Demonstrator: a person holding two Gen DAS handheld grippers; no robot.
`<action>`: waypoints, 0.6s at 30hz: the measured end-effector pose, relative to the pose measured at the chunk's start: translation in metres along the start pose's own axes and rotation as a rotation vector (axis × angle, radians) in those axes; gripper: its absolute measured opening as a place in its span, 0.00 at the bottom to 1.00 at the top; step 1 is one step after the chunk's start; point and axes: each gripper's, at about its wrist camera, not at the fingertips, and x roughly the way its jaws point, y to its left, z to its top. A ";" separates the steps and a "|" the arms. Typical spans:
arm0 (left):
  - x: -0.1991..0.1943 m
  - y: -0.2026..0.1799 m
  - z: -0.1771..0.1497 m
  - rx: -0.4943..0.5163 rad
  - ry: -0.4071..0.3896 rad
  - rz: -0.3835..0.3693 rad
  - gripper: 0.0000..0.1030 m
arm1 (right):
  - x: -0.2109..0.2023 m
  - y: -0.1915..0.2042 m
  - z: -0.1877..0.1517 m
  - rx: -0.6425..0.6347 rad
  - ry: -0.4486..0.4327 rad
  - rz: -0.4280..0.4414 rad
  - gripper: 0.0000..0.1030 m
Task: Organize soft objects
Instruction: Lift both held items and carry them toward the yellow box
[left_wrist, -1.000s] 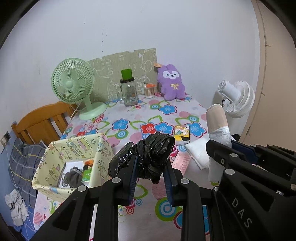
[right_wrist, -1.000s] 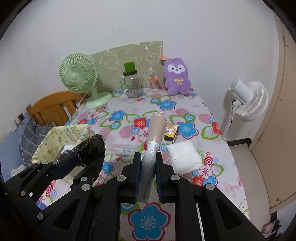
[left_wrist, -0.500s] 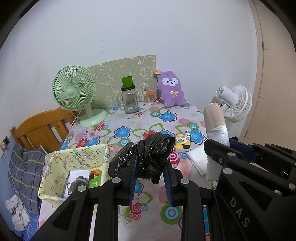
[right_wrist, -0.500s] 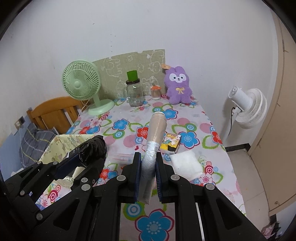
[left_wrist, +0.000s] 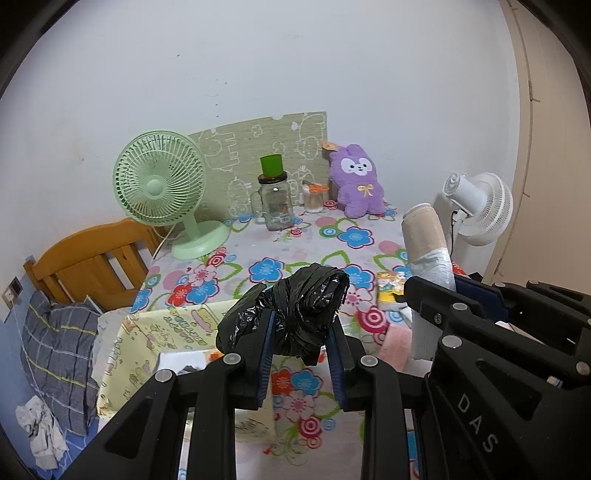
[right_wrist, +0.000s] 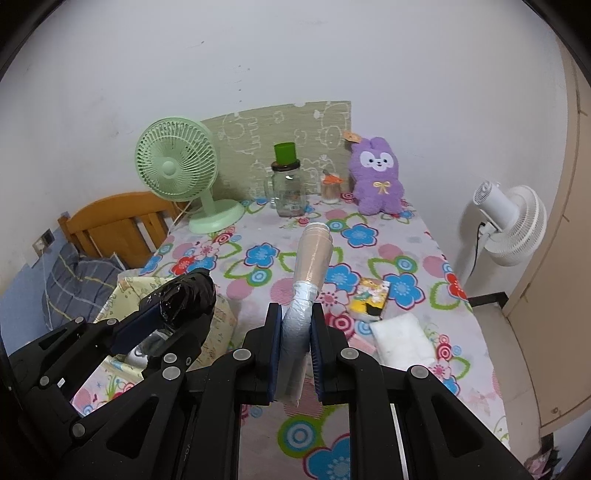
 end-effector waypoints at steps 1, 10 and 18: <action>0.001 0.004 0.000 -0.002 0.001 0.003 0.25 | 0.002 0.003 0.001 -0.004 0.001 0.002 0.17; 0.011 0.034 0.000 -0.009 0.018 0.023 0.25 | 0.022 0.031 0.010 -0.039 0.025 0.033 0.17; 0.021 0.063 -0.003 -0.018 0.033 0.044 0.25 | 0.042 0.057 0.019 -0.099 0.049 0.056 0.17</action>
